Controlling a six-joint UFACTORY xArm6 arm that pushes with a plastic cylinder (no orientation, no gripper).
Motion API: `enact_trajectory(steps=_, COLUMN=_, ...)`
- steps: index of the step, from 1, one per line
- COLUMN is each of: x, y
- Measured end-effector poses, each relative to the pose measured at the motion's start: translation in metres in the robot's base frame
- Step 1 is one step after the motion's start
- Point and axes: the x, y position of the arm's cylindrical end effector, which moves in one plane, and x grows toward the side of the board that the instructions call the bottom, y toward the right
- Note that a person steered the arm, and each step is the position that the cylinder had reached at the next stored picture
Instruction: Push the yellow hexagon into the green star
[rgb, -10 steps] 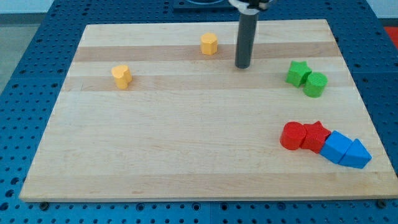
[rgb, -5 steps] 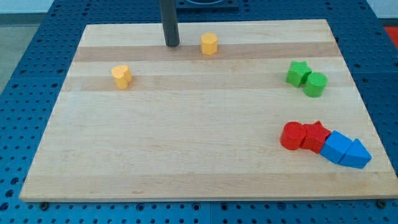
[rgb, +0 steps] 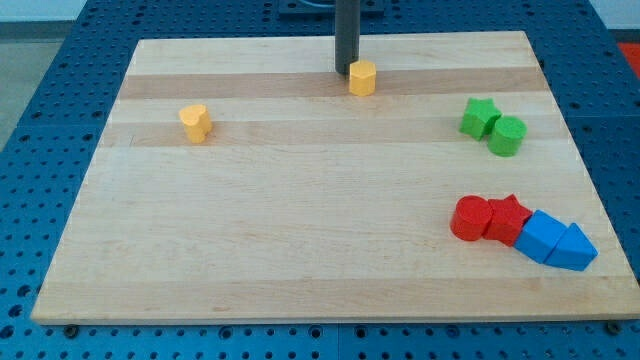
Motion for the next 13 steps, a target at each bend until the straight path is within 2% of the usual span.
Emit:
enact_trajectory(steps=1, x=0.01, y=0.034)
enact_trajectory(steps=3, x=0.025, y=0.064)
enact_trajectory(steps=4, x=0.011, y=0.028)
enact_trajectory(steps=6, x=0.041, y=0.018)
enact_trajectory(steps=7, x=0.064, y=0.041)
enact_trajectory(steps=9, x=0.062, y=0.091)
enact_trajectory(steps=11, x=0.062, y=0.077)
enact_trajectory(steps=12, x=0.063, y=0.043)
enact_trajectory(steps=13, x=0.093, y=0.041)
